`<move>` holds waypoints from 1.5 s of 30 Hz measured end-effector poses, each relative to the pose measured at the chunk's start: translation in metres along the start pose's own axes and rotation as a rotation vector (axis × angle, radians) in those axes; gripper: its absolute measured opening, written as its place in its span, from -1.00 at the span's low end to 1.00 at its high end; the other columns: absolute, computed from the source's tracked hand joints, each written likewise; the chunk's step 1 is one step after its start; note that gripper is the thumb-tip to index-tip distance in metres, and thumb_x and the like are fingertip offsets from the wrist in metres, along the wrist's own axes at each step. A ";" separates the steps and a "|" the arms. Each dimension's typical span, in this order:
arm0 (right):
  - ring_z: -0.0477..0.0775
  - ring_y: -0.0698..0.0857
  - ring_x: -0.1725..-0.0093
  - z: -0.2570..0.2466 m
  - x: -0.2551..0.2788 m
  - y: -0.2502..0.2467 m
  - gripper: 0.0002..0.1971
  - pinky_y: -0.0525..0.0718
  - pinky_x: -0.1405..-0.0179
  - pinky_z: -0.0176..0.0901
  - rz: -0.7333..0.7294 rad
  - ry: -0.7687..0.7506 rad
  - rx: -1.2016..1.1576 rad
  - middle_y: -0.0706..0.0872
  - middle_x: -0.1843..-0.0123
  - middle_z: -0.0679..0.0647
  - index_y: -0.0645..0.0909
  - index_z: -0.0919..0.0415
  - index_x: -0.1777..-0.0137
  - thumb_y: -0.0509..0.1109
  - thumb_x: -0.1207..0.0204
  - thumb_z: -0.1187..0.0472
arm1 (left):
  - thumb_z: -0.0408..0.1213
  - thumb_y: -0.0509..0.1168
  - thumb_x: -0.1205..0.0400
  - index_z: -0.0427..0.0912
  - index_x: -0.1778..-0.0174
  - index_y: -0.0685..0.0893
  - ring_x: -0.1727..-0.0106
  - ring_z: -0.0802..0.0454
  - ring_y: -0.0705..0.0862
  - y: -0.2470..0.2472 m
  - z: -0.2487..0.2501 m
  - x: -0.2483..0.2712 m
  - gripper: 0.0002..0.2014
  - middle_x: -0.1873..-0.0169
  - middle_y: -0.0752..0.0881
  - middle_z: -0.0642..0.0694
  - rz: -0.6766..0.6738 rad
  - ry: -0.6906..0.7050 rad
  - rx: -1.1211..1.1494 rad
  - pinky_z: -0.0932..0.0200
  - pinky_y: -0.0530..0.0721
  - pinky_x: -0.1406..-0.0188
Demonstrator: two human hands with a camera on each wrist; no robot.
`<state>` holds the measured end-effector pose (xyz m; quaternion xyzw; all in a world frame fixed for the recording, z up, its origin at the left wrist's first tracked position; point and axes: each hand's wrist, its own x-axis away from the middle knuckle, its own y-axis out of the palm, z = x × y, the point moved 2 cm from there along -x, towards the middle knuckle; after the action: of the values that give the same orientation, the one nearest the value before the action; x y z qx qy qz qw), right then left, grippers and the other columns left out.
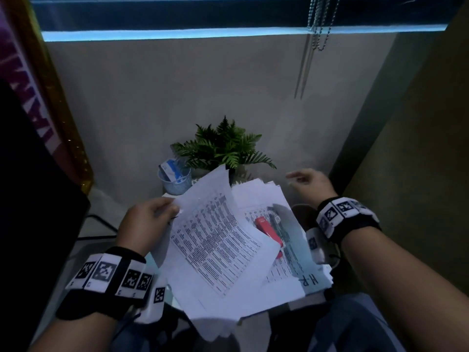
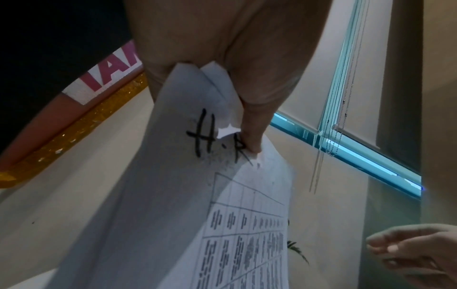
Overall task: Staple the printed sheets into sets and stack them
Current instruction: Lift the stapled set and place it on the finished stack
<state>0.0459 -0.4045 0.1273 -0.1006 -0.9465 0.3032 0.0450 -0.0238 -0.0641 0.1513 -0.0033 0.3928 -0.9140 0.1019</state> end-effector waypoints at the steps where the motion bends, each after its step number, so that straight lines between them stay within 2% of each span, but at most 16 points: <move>1: 0.04 0.63 -0.21 -0.010 0.009 0.009 -0.76 0.57 -0.25 -0.10 -0.082 -0.051 0.006 0.68 -0.17 0.04 0.68 -0.07 -0.03 0.51 -0.43 0.26 | -0.21 0.42 -0.55 -0.21 -0.09 0.78 -0.05 -0.02 0.69 -0.005 0.004 0.002 -0.76 0.04 0.79 -0.18 0.012 0.026 0.017 0.23 0.42 0.04; 4: -0.16 0.39 -0.33 -0.045 0.035 0.028 -0.33 0.35 -0.32 -0.21 -0.312 -0.178 0.030 0.42 -0.38 -0.17 0.40 -0.13 -0.46 0.58 -0.37 0.11 | -0.29 0.49 -0.49 -0.21 -0.06 0.78 0.10 0.23 0.66 -0.022 0.021 0.011 -0.76 0.17 0.75 0.02 0.040 0.086 0.141 0.32 0.48 0.06; 6: -0.21 0.34 -0.35 -0.065 0.047 0.038 -0.19 0.32 -0.38 -0.17 -0.413 -0.208 -0.036 0.39 -0.38 -0.22 0.25 -0.15 -0.54 0.60 -0.35 0.10 | -0.35 0.51 -0.45 -0.05 0.07 0.74 0.27 0.51 0.61 -0.037 0.032 0.016 -0.81 0.28 0.69 0.20 0.033 0.158 0.223 0.51 0.51 0.20; 10: 0.04 0.68 -0.24 -0.084 0.061 0.045 -0.58 0.55 -0.39 0.12 -0.489 -0.115 -0.371 0.73 -0.17 0.00 0.58 0.01 -0.19 0.56 -0.37 0.33 | -0.36 0.47 -0.49 0.10 0.20 0.58 0.21 0.42 0.60 -0.063 0.042 0.020 -0.75 0.21 0.68 0.20 0.036 0.336 0.264 0.51 0.52 0.21; 12: 0.02 0.74 -0.13 -0.089 0.069 0.046 -0.79 0.58 -0.36 0.09 -0.455 -0.140 -0.391 0.78 -0.08 0.05 0.67 0.10 -0.03 0.50 -0.43 0.31 | -0.37 0.44 -0.52 0.12 0.07 0.56 0.11 0.47 0.60 -0.071 0.043 0.024 -0.71 0.11 0.67 0.16 0.110 0.387 0.356 0.57 0.52 0.10; 15: -0.03 0.73 -0.13 -0.090 0.083 0.045 -0.82 0.59 -0.31 -0.06 -0.408 -0.139 -0.477 0.77 -0.11 0.05 0.65 0.08 -0.06 0.45 -0.49 0.28 | -0.21 0.47 -0.43 0.03 -0.25 0.44 -0.12 0.28 0.62 -0.075 0.029 0.030 -0.50 -0.06 0.66 0.08 0.187 0.321 0.616 0.37 0.52 -0.20; 18: -0.17 0.71 -0.03 -0.092 0.100 0.044 -0.83 0.63 0.06 -0.46 -0.380 -0.143 -0.534 0.75 -0.07 0.00 0.60 0.12 -0.10 0.40 -0.53 0.29 | 0.03 0.59 -0.25 0.00 -0.40 0.43 -0.29 0.08 0.62 -0.061 0.003 0.036 -0.19 -0.25 0.67 0.05 -0.094 0.090 0.742 0.03 0.54 -0.32; 20: -0.18 0.72 0.03 -0.093 0.110 0.046 -0.82 0.64 0.15 -0.49 -0.320 -0.152 -0.566 0.76 -0.01 -0.02 0.62 0.14 -0.08 0.43 -0.51 0.29 | -0.09 0.56 -0.35 -0.06 -0.18 0.61 -0.17 -0.01 0.71 -0.045 -0.007 0.046 -0.50 -0.01 0.76 0.06 -0.169 0.006 0.683 0.05 0.64 -0.17; 22: -0.17 0.74 0.05 -0.092 0.117 0.050 -0.80 0.70 0.03 -0.35 -0.204 -0.162 -0.581 0.79 0.04 -0.05 0.65 0.12 -0.07 0.49 -0.46 0.24 | -0.29 0.45 -0.51 -0.13 -0.02 0.68 -0.11 -0.12 0.72 -0.034 -0.008 0.052 -0.81 0.12 0.75 0.02 -0.035 -0.038 0.601 0.17 0.63 0.03; 24: -0.30 0.71 0.24 -0.094 0.126 0.053 -0.94 0.66 0.19 -0.44 -0.062 -0.177 -0.593 0.77 0.26 -0.21 0.71 0.04 0.13 0.52 -0.44 0.21 | -0.31 0.44 -0.53 -0.22 0.01 0.71 -0.06 -0.11 0.72 -0.028 -0.009 0.054 -0.85 0.14 0.73 -0.10 0.131 -0.081 0.588 0.17 0.58 0.00; 26: -0.30 0.55 0.49 -0.097 0.134 0.056 -0.74 0.51 0.39 -0.46 0.072 -0.219 -0.573 0.65 0.47 -0.22 0.62 -0.03 0.43 0.48 -0.49 0.19 | -0.33 0.47 -0.51 -0.26 -0.02 0.71 -0.04 -0.06 0.71 -0.029 -0.002 0.055 -0.80 0.12 0.73 -0.12 0.228 -0.080 0.670 0.18 0.54 -0.04; 30: -0.41 0.63 0.28 -0.106 0.145 0.065 -0.91 0.54 0.28 -0.60 0.069 -0.265 -0.622 0.73 0.13 -0.05 0.66 0.03 0.06 0.35 -0.60 0.22 | -0.27 0.44 -0.53 -0.12 -0.19 0.47 -0.14 0.05 0.61 -0.030 0.013 0.059 -0.63 -0.09 0.65 -0.02 0.262 0.036 0.708 0.20 0.48 -0.18; 33: -0.43 0.63 0.17 -0.100 0.143 0.076 -0.70 0.53 0.34 -0.62 -0.031 -0.257 -0.587 0.65 0.02 -0.18 0.46 0.04 -0.27 0.34 -0.59 0.30 | -0.29 0.36 -0.60 -0.09 -0.29 0.23 -0.23 0.07 0.50 -0.022 0.008 0.055 -0.53 -0.23 0.50 -0.01 0.213 0.044 0.639 0.27 0.39 -0.21; 38: -0.12 0.57 0.18 -0.092 0.142 0.090 -0.74 0.40 0.38 -0.29 -0.056 -0.097 -0.464 0.57 0.12 -0.13 0.32 -0.05 -0.19 0.20 -0.63 0.30 | -0.34 0.20 -0.69 -0.21 -0.51 0.11 -0.12 0.03 0.53 0.001 -0.018 0.044 -0.48 -0.31 0.54 -0.18 0.160 -0.098 0.525 0.21 0.41 -0.13; 41: -0.21 0.56 0.14 -0.090 0.134 0.091 -0.78 0.40 0.34 -0.33 -0.054 -0.082 -0.472 0.56 0.13 -0.17 0.34 -0.05 -0.18 0.20 -0.64 0.27 | -0.36 0.20 -0.68 -0.25 -0.49 0.15 -0.15 0.02 0.53 0.008 -0.027 0.036 -0.50 -0.27 0.54 -0.17 0.150 -0.154 0.559 0.23 0.39 -0.16; 45: 0.07 0.62 -0.06 -0.085 0.127 0.096 -0.74 0.52 0.15 -0.17 -0.095 -0.013 -0.479 0.61 -0.12 0.08 0.31 -0.06 -0.23 0.26 -0.65 0.20 | -0.33 0.14 -0.72 -0.28 -0.39 0.31 -0.24 -0.16 0.58 0.019 -0.037 0.031 -0.66 -0.27 0.59 -0.27 0.034 -0.192 0.418 0.18 0.44 -0.14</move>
<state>-0.0494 -0.2526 0.1437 -0.0619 -0.9953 0.0685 0.0282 -0.0536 -0.0565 0.1098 -0.0625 0.1833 -0.9691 0.1526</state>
